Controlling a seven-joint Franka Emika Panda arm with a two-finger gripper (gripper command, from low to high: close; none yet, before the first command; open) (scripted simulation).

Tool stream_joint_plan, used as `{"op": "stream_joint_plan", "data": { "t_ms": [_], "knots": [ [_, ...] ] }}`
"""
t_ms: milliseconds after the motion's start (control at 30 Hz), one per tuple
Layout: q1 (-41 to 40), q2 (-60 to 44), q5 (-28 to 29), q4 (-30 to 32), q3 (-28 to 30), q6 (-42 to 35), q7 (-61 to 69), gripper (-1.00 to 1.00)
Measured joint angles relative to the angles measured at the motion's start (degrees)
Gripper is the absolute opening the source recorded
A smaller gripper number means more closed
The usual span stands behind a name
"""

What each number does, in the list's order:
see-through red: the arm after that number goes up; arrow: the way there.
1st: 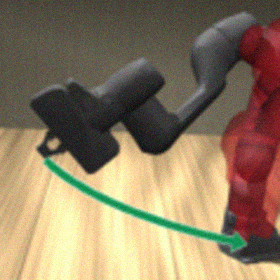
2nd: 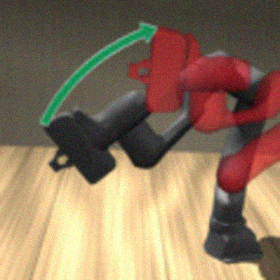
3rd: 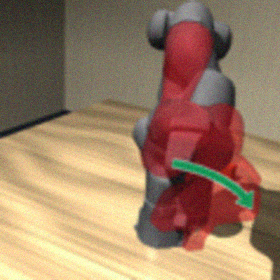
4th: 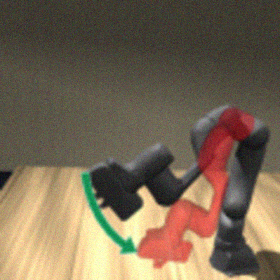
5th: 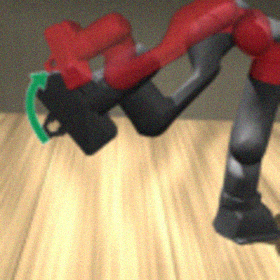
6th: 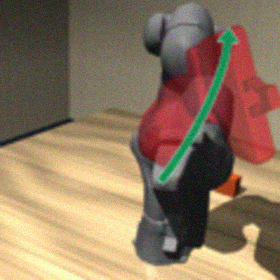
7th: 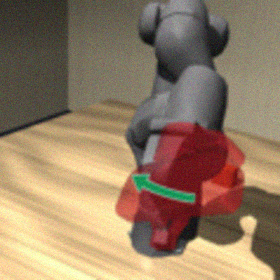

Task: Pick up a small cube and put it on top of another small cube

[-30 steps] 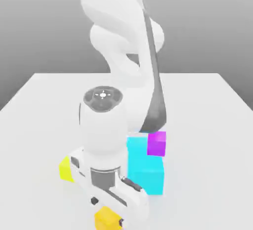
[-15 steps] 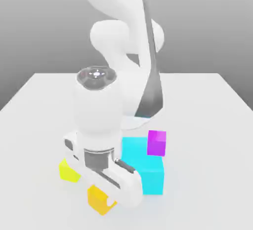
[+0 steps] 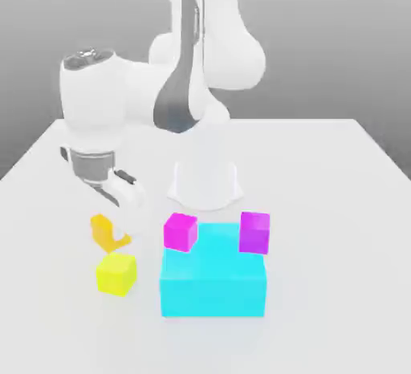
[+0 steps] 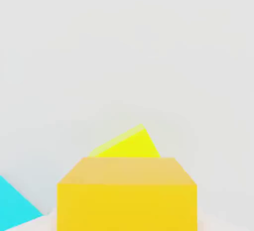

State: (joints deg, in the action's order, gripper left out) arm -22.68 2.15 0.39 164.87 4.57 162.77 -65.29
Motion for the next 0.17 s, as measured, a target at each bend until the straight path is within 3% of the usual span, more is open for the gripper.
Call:
{"op": "stream_joint_plan", "data": {
  "t_ms": [33, 67, 167],
  "knots": [
    [0.38, -2.04, -0.54, -0.07, 0.29, 1.96, 0.38, -1.00],
    [0.24, -3.93, -1.13, -0.14, 0.01, 3.78, 0.80, 1.00],
    [0.27, -3.93, -1.13, -0.14, 0.01, 3.78, 0.80, 1.00]
  ]
}}
